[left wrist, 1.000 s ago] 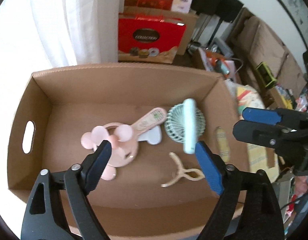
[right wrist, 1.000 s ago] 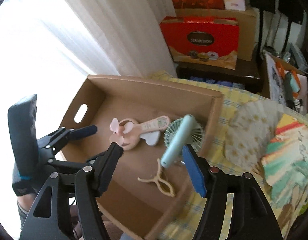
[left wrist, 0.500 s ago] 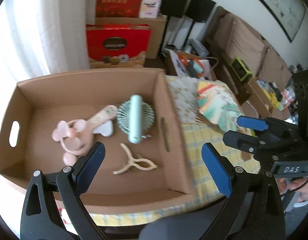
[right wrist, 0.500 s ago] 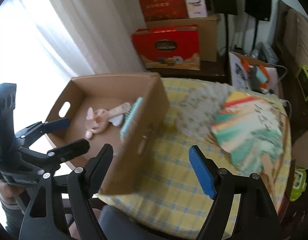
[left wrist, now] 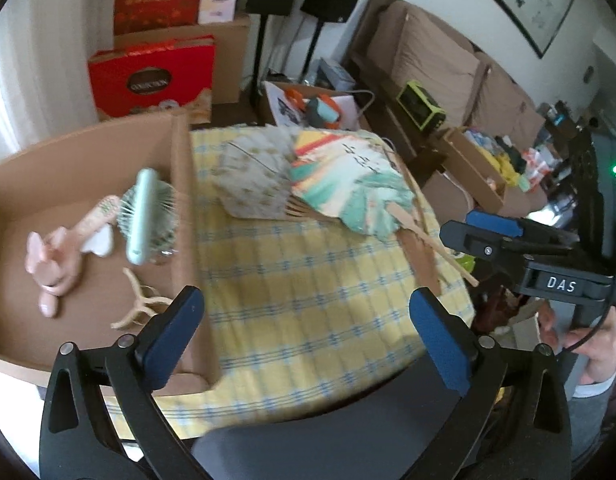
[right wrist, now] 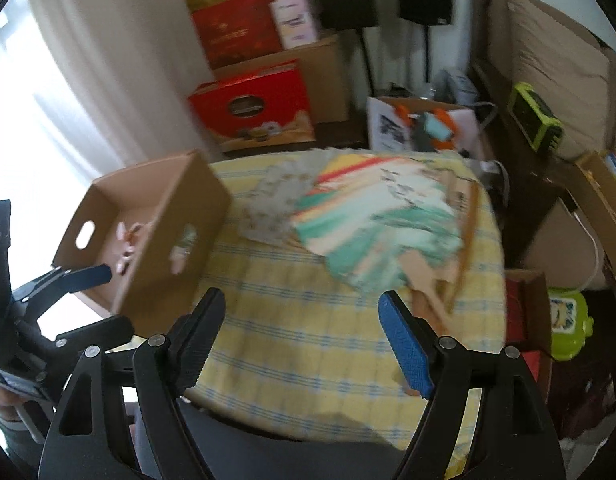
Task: Organize objects
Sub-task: 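Move the right tool toward the wooden handles of the paper fans, then grasp the green-painted round paper fan by its wooden handle with the right tool, then lift and carry the green paper fan over the box with the right tool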
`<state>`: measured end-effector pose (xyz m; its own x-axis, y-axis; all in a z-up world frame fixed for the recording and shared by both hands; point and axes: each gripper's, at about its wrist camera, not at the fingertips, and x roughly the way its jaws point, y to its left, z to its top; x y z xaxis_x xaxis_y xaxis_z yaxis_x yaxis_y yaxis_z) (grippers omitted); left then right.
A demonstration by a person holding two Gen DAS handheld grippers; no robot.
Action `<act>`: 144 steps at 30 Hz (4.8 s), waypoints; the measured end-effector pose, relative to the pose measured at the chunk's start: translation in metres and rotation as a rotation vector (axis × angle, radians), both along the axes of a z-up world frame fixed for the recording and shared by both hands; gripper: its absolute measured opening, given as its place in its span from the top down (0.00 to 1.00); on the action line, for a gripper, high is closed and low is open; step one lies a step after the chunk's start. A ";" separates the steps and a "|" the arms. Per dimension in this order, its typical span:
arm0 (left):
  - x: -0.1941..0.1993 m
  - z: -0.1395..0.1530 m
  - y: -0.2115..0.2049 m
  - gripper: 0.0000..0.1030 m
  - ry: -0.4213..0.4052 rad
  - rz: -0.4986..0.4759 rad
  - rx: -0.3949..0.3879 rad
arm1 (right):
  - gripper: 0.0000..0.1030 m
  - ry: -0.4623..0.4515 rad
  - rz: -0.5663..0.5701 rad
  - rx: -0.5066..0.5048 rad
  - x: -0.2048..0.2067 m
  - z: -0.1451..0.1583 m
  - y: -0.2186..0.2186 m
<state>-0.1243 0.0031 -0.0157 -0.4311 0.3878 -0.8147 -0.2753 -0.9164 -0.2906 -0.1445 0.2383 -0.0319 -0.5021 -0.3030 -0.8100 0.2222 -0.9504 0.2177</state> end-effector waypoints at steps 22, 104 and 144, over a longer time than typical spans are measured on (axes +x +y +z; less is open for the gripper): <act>0.001 -0.053 0.069 0.00 -0.095 -0.054 0.008 | 0.22 -0.012 -0.177 0.061 0.025 -0.048 0.099; -0.036 -0.126 0.149 0.87 -0.288 0.010 0.385 | 0.88 -0.077 0.031 -0.065 0.067 -0.094 0.073; 0.024 -0.002 0.033 0.86 -0.018 0.045 0.529 | 0.87 0.124 0.310 -0.006 0.084 -0.002 -0.038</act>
<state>-0.1001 0.0361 -0.0173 -0.4445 0.7293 -0.5202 -0.2301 -0.6542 -0.7205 -0.0604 0.2007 -0.0344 -0.4802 -0.4615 -0.7460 0.5255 -0.8323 0.1766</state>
